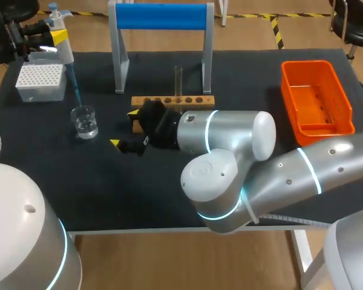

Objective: Invert the test tube, pick up the pipette, mount the tip to pipette, aspirate from beaker and dispense into the tube, eject the tip, return the pipette, and cap with the stopper.

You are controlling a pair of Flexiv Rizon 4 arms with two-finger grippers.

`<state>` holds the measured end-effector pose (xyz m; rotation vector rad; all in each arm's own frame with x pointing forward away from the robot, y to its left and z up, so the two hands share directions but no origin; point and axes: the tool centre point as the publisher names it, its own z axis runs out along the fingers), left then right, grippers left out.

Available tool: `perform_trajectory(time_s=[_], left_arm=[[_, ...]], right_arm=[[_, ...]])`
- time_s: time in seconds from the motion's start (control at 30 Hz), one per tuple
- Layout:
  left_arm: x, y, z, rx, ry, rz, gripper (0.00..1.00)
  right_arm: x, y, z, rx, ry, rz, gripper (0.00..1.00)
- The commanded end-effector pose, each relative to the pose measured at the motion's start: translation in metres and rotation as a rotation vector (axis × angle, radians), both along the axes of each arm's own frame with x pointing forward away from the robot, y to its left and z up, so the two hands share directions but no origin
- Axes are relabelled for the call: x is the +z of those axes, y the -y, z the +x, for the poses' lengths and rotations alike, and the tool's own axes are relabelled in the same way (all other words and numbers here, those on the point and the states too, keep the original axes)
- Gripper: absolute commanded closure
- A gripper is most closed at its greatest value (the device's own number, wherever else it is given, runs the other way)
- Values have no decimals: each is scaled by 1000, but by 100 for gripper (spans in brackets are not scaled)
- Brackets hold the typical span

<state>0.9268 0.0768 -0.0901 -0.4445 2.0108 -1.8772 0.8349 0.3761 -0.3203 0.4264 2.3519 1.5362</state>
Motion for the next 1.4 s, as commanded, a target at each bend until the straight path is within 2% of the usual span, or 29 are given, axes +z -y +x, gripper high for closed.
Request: perform_trajectory(time_s=[0.03, 0.2, 0.9, 1.4], left_arm=[[0, 1, -1, 2, 1, 0, 100], [0, 1, -1, 2, 1, 0, 100], [-26, -5, 1, -1, 2, -22, 100], [-47, -4, 5, -15, 5, 6, 100]], right_arm=[[1, -1, -1, -4, -1, -6, 0], [1, -1, -1, -4, -1, -6, 0], [1, -1, -1, -4, -1, -6, 0], [1, -1, -1, -4, -1, -6, 0]])
